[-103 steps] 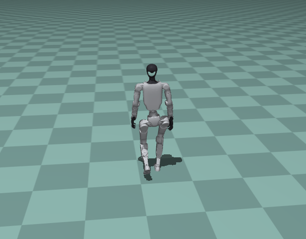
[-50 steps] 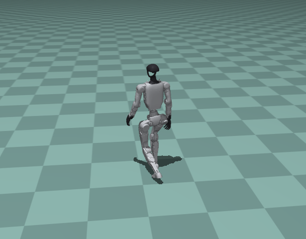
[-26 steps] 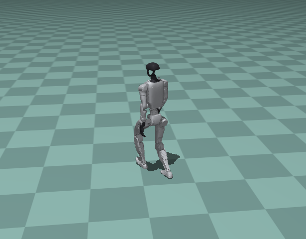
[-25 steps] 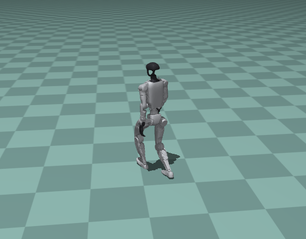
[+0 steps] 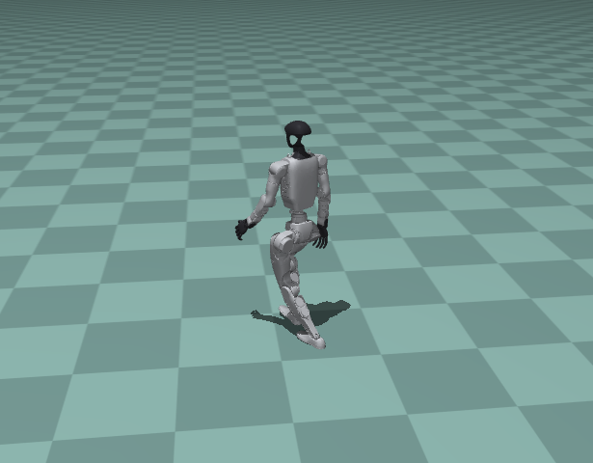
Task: Walk
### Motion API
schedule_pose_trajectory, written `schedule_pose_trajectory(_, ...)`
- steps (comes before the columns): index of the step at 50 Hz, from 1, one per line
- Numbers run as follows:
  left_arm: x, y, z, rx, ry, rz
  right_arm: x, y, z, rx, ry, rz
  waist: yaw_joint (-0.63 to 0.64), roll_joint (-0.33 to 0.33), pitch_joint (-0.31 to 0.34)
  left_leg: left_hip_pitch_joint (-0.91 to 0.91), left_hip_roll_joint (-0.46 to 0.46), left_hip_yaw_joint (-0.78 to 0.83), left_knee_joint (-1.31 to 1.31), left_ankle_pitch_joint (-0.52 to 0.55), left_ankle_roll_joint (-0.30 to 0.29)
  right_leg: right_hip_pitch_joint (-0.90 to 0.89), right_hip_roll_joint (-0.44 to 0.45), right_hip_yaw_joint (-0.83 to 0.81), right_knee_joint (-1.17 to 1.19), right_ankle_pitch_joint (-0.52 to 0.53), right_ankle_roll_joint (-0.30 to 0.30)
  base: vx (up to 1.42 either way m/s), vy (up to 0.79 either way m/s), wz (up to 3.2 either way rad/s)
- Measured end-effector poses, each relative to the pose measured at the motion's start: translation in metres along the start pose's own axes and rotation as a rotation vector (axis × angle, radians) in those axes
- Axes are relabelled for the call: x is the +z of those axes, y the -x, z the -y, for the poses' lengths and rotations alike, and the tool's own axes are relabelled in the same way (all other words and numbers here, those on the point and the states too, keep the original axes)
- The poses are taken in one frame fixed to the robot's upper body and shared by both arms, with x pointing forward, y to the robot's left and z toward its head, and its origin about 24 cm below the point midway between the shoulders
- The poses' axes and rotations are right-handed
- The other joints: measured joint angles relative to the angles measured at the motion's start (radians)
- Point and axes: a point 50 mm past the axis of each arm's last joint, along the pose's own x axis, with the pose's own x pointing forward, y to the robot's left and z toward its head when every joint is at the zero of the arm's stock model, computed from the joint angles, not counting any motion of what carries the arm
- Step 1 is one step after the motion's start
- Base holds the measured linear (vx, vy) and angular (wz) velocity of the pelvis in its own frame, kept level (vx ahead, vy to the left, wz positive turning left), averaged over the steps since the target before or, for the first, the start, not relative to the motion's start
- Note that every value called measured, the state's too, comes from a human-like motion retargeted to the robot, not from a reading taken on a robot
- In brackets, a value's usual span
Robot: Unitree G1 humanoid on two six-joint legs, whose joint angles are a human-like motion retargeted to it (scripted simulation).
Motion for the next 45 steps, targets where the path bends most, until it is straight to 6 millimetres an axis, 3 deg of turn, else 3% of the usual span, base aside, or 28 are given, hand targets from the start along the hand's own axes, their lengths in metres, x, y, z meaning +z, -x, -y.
schedule_pose_trajectory(4,-0.005,0.004,0.006,-0.024,-0.015,0.002,-0.010,0.001,-0.004,0.007,-0.015,-0.032,0.028,0.034,-0.014,0.009,0.051,-0.020,0.129,-0.037,-0.029,0.009,0.086,-0.005,-0.076,0.036,0.001,-0.02,-0.03,0.13)
schedule_pose_trajectory(8,-0.047,0.021,0.019,-0.080,-0.039,-0.132,-0.008,0.001,-0.004,-0.002,-0.026,-0.029,0.058,0.078,-0.018,0.017,0.121,-0.047,0.364,-0.028,-0.085,0.057,0.162,-0.034,0.023,0.067,-0.047,0.01,-0.01,0.04)
schedule_pose_trajectory(10,-0.073,0.034,0.027,-0.130,-0.061,-0.227,-0.001,-0.001,0.002,-0.019,-0.026,-0.012,0.076,0.144,-0.023,-0.007,0.212,-0.070,0.522,0.042,-0.145,0.121,0.238,-0.083,-0.005,0.081,-0.084,0.00,0.00,0.00)
schedule_pose_trajectory(13,-0.109,0.057,0.040,-0.208,-0.116,-0.360,0.018,-0.003,0.012,-0.055,-0.007,0.050,0.111,0.187,-0.028,-0.114,0.306,-0.073,0.769,0.235,-0.207,0.180,0.301,-0.114,-0.018,0.047,-0.137,-0.02,-0.03,0.15)
schedule_pose_trajectory(15,-0.126,0.071,0.045,-0.250,-0.149,-0.424,0.037,-0.004,0.021,-0.091,0.018,0.110,0.135,0.193,-0.036,-0.218,0.360,-0.064,0.906,0.303,-0.196,0.214,0.322,-0.114,-0.042,0.019,-0.160,-0.02,-0.05,0.34)
schedule_pose_trajectory(18,-0.141,0.085,0.051,-0.290,-0.179,-0.478,0.070,-0.003,0.038,-0.156,0.058,0.211,0.170,0.168,-0.044,-0.387,0.412,-0.038,1.024,0.255,-0.115,0.269,0.323,-0.091,-0.083,-0.021,-0.163,-0.01,-0.05,0.40)
schedule_pose_trajectory(23,-0.156,0.103,0.058,-0.318,-0.160,-0.513,0.124,0.006,0.062,-0.262,0.067,0.384,0.205,0.111,-0.039,-0.604,0.378,0.003,0.928,0.147,-0.040,0.373,0.284,-0.049,-0.137,-0.083,-0.139,-0.01,-0.01,0.29)
schedule_pose_trajectory(27,-0.162,0.112,0.065,-0.327,-0.116,-0.528,0.160,0.016,0.072,-0.312,0.043,0.512,0.203,0.069,-0.040,-0.692,0.296,0.039,0.643,0.112,-0.048,0.447,0.231,-0.034,-0.176,-0.124,-0.120,0.01,0.02,0.22)
schedule_pose_trajectory(31,-0.162,0.113,0.068,-0.323,-0.091,-0.534,0.177,0.022,0.072,-0.324,0.043,0.581,0.168,0.017,-0.068,-0.713,0.167,0.057,0.279,0.112,-0.068,0.476,0.142,-0.036,-0.173,-0.158,-0.102,0.00,0.02,0.44)
schedule_pose_trajectory(35,-0.163,0.114,0.068,-0.325,-0.102,-0.539,0.174,0.020,0.059,-0.283,0.076,0.576,0.135,-0.035,-0.084,-0.675,0.071,0.081,0.143,0.147,-0.060,0.497,0.055,-0.020,-0.071,-0.204,-0.083,0.00,0.04,0.38)
schedule_pose_trajectory(39,-0.159,0.107,0.064,-0.307,-0.124,-0.528,0.139,0.008,0.038,-0.200,0.107,0.461,0.111,-0.076,-0.089,-0.642,0.009,0.108,0.243,0.186,-0.029,0.523,-0.016,0.002,0.105,-0.168,-0.039,0.03,0.05,0.33)
schedule_pose_trajectory(41,-0.153,0.099,0.057,-0.285,-0.133,-0.509,0.117,0.003,0.025,-0.140,0.114,0.382,0.089,-0.126,-0.085,-0.576,-0.057,0.125,0.212,0.202,-0.003,0.529,-0.085,0.026,0.216,-0.076,0.003,0.04,0.06,0.49)
schedule_pose_trajectory(45,-0.132,0.077,0.047,-0.241,-0.147,-0.430,0.072,-0.003,0.005,-0.041,0.111,0.224,0.034,-0.191,-0.086,-0.478,-0.167,0.134,0.159,0.194,0.045,0.423,-0.212,0.078,0.514,0.204,0.060,-0.01,0.07,0.50)
